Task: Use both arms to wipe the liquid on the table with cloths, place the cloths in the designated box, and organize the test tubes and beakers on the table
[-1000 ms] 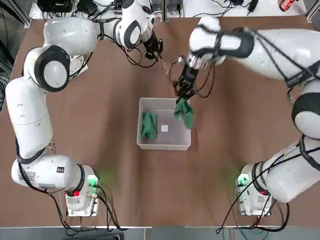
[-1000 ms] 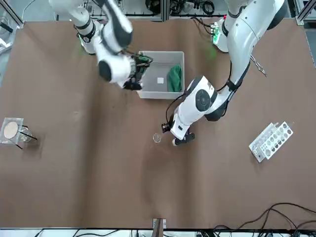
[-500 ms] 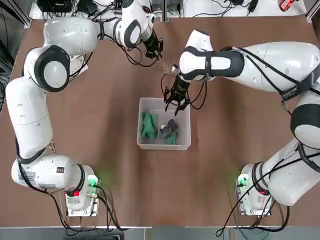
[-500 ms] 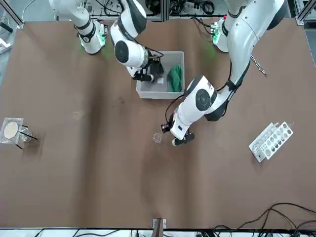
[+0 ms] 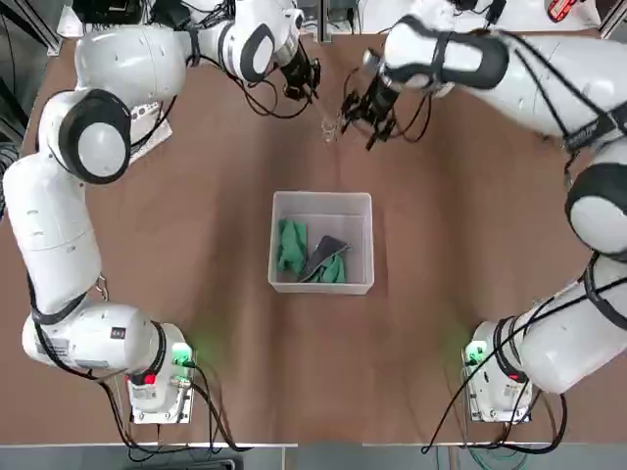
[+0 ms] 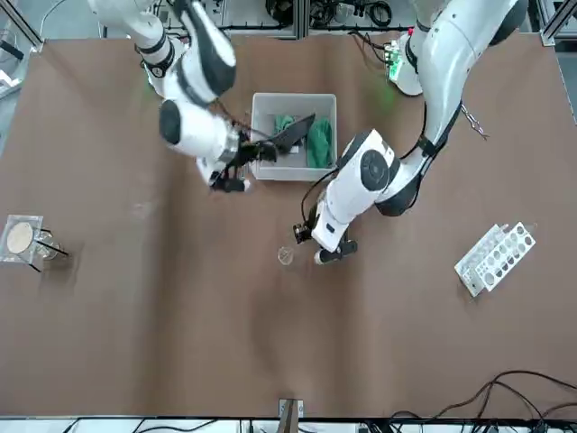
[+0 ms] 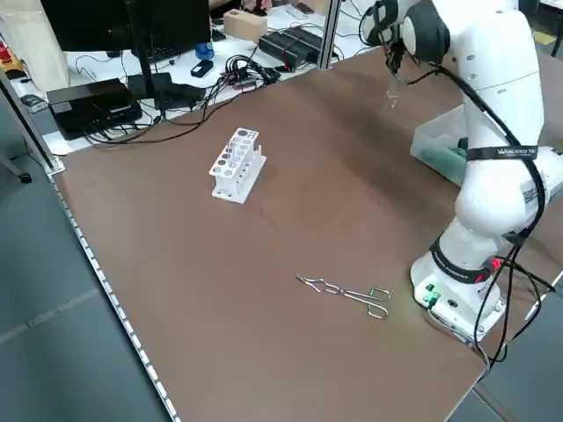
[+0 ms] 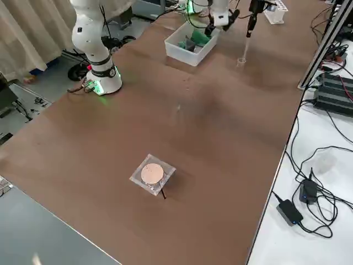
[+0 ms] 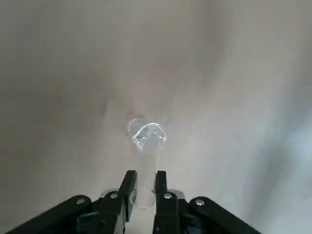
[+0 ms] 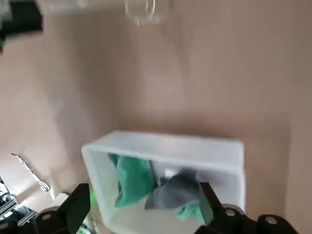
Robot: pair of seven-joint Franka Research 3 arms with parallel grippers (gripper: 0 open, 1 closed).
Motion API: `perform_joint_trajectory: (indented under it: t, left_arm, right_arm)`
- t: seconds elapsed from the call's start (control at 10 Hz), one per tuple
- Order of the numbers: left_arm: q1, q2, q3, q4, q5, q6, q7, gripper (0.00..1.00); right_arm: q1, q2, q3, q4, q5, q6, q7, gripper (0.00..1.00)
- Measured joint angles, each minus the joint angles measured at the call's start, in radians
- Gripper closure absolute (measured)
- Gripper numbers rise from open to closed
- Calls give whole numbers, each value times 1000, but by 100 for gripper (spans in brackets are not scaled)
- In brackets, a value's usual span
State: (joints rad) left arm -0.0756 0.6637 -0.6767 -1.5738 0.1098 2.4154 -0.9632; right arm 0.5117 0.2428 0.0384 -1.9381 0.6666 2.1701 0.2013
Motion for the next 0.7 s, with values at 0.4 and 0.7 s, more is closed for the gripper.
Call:
perform_joint_trajectory:
  t: [0.4,0.7]
  left_arm:
    - [20,-114,25,2,3,-148,-4,78]
    - [22,-220,115,-1,4,-285,-3,78]
  right_arm:
    - [-118,174,2,21,171,177,-769,1]
    - [-133,288,4,56,574,178,-1390,1]
